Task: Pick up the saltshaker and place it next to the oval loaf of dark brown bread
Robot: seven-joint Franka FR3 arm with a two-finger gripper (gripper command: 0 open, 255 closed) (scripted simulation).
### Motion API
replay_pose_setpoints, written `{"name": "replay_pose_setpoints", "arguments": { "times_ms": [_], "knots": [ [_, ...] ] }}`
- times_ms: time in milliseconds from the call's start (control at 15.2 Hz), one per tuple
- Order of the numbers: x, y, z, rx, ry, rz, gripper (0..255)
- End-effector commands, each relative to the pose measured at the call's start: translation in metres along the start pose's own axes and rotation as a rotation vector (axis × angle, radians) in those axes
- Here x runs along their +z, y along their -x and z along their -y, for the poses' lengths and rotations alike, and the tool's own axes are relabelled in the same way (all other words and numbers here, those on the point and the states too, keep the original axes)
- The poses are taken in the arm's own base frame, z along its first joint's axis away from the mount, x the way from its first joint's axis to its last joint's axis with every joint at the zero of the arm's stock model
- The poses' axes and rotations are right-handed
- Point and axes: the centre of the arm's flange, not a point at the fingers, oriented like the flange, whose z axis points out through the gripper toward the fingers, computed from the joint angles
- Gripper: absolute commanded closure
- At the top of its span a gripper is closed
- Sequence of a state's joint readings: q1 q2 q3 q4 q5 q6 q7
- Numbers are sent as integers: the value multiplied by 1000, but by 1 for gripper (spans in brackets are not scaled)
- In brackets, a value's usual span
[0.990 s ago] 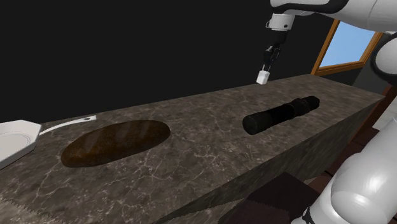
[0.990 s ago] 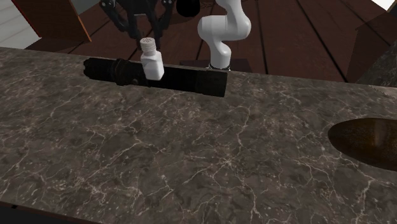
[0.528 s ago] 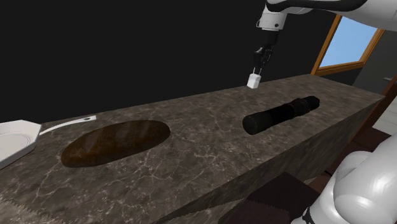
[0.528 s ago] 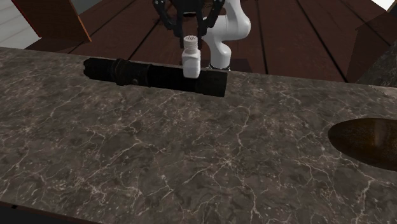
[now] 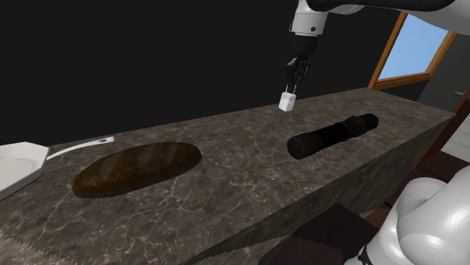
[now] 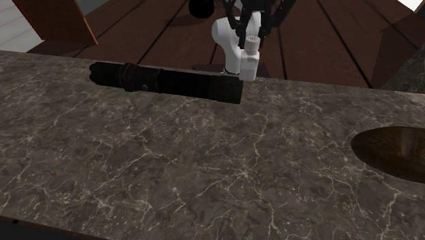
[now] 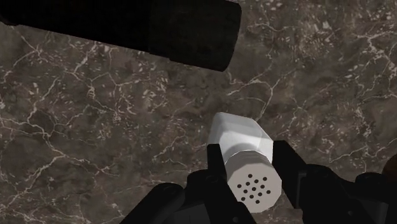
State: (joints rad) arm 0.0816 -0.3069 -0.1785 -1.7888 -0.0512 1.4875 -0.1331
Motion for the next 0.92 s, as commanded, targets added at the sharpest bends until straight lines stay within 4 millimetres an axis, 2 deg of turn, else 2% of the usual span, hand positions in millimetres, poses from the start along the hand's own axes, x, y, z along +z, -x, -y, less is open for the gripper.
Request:
{"name": "replay_pose_setpoints", "arguments": {
  "times_ms": [0,858],
  "knots": [
    [1,-1,27,2,0,0,255],
    [1,-4,199,2,0,0,255]
  ]
}}
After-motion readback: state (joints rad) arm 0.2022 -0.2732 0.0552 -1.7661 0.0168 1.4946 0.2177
